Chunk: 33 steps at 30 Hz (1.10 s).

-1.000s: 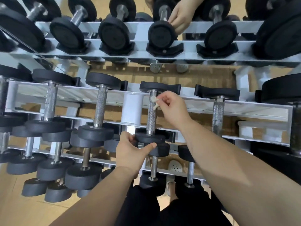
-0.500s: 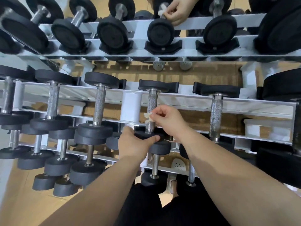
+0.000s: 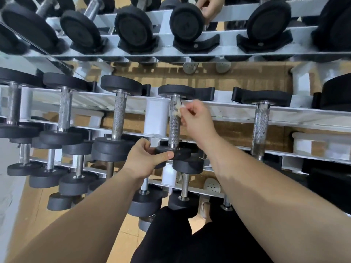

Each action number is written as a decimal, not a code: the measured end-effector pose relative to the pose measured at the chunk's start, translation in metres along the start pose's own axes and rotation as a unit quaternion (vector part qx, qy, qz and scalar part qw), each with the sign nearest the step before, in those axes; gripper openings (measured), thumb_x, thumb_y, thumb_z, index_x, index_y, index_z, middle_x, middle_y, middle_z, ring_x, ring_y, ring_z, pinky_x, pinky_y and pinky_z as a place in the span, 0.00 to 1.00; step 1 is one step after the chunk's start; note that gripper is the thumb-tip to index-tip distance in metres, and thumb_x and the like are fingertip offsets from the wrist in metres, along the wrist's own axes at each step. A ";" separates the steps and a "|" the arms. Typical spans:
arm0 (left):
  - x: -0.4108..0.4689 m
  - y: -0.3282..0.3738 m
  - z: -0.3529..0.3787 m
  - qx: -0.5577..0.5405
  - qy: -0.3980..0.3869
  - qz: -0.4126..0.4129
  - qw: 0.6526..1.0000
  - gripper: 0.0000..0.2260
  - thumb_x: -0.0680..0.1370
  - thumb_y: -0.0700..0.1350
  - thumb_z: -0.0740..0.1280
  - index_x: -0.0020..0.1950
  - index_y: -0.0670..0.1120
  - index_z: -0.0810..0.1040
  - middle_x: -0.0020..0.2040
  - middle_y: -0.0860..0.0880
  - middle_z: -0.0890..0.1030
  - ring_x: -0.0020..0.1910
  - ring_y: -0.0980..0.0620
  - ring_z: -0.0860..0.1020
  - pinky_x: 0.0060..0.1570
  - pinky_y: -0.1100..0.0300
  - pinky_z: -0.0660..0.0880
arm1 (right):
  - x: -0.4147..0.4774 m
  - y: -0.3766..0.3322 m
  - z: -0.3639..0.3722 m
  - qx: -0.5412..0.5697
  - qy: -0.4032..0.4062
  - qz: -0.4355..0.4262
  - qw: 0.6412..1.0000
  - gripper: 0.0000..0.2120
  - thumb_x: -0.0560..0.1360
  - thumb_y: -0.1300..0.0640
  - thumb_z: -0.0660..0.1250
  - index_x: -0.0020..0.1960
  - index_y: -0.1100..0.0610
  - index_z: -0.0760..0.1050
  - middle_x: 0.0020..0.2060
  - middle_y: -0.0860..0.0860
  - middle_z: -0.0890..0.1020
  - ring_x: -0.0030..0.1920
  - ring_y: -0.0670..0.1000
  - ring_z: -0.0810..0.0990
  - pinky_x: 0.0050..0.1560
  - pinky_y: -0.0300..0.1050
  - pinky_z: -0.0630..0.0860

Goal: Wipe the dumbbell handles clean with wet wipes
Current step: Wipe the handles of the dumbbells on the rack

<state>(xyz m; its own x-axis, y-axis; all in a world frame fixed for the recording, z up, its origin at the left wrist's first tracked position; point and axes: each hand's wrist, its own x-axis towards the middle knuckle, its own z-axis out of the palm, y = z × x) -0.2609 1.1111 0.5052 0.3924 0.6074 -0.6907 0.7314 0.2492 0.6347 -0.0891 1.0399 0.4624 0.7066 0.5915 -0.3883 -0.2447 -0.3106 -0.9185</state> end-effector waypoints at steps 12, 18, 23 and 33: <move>-0.002 -0.001 0.012 0.012 0.034 0.024 0.999 0.28 0.64 0.45 0.84 0.42 0.49 0.63 0.37 0.52 0.69 0.30 0.59 0.69 0.35 0.62 0.74 | -0.030 0.008 -0.009 -0.220 -0.053 -0.159 0.961 0.07 0.77 0.58 0.69 0.41 0.52 0.74 0.34 0.47 0.76 0.36 0.46 0.74 0.38 0.40 0.71; -0.014 0.012 0.048 0.074 0.082 0.024 0.994 0.30 0.61 0.55 0.84 0.49 0.44 0.70 0.44 0.48 0.73 0.41 0.51 0.72 0.40 0.59 0.73 | 0.007 -0.008 -0.007 -0.224 0.059 -0.140 0.963 0.06 0.76 0.56 0.69 0.49 0.51 0.84 0.36 0.49 0.79 0.39 0.47 0.75 0.42 0.35 0.70; -0.019 0.014 0.064 0.115 0.146 0.069 0.980 0.31 0.58 0.57 0.84 0.40 0.47 0.64 0.40 0.49 0.67 0.34 0.55 0.65 0.31 0.61 0.62 | -0.039 0.010 -0.034 -0.292 -0.114 -0.169 0.934 0.06 0.75 0.57 0.72 0.49 0.51 0.86 0.37 0.49 0.81 0.40 0.48 0.78 0.45 0.44 0.76; -0.014 -0.004 0.042 -0.016 0.083 0.037 0.996 0.22 0.69 0.45 0.79 0.42 0.49 0.63 0.38 0.49 0.69 0.36 0.50 0.67 0.37 0.57 0.69 | -0.012 -0.005 -0.021 -0.304 -0.009 -0.226 0.925 0.08 0.77 0.61 0.69 0.54 0.56 0.85 0.40 0.45 0.73 0.42 0.44 0.73 0.44 0.32 0.67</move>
<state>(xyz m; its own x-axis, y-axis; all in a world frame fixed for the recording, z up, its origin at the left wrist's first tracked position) -0.2463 1.0698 0.4976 0.3451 0.7410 -0.5761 0.6849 0.2208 0.6943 -0.0823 1.0190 0.4731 0.6338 0.7733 0.0192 0.4956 -0.3869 -0.7776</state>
